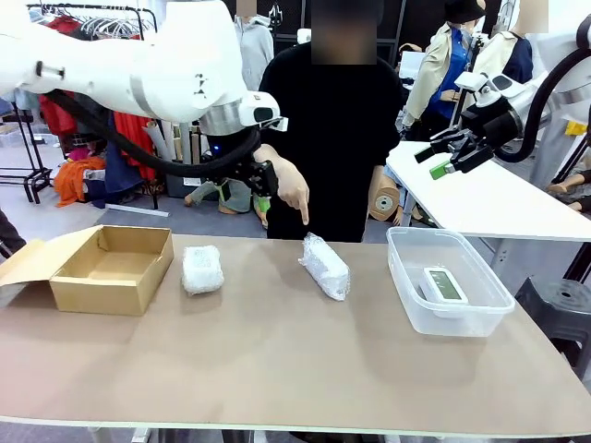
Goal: Separate and place wrapped and unwrapped clocks.
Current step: Pick up the Digital clock indicated by the person.
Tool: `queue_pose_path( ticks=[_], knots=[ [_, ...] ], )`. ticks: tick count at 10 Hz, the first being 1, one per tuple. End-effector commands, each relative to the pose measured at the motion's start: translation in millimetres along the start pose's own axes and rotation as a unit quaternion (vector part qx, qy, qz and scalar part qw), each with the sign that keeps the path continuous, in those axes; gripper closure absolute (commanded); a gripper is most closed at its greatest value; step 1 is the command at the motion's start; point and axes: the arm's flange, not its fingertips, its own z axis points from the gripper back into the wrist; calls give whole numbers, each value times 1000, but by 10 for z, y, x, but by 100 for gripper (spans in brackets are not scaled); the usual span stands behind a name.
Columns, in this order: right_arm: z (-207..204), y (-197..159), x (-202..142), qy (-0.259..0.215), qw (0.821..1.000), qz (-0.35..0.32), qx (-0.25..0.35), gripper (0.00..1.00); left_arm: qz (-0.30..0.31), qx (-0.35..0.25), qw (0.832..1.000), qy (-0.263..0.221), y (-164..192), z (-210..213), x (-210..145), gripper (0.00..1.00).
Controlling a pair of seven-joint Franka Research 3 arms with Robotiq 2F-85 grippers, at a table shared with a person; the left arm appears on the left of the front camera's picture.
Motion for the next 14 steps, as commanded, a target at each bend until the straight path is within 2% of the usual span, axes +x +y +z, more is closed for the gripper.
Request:
queue_pose_path(
  ticks=[1, 3, 5, 7, 9, 12, 14],
  knots=[
    [-8, 3, 10, -5, 1000, 0, 0, 0, 14, 17, 1000, 7, -77, -99, 180, 0],
    [-8, 3, 10, -5, 1000, 0, 0, 0, 33, 27, 999, 13, -145, -299, 290, 0],
    [-8, 3, 10, -5, 1000, 0, 0, 0, 62, 29, 997, 39, -255, -513, 384, 0],
    [-8, 3, 10, -5, 1000, 0, 0, 0, 116, 46, 992, 16, -382, -668, 508, 0],
    [-8, 3, 10, -5, 1000, 0, 0, 0, 157, 28, 987, 4, -495, -903, 734, 0],
    [-8, 3, 10, -5, 1000, 0, 0, 0, 189, 26, 982, 11, -710, -1197, 983, 0],
    [-8, 3, 10, -5, 1000, 0, 0, 0, 180, 17, 983, 14, -759, -1295, 1097, 0]
  ],
)
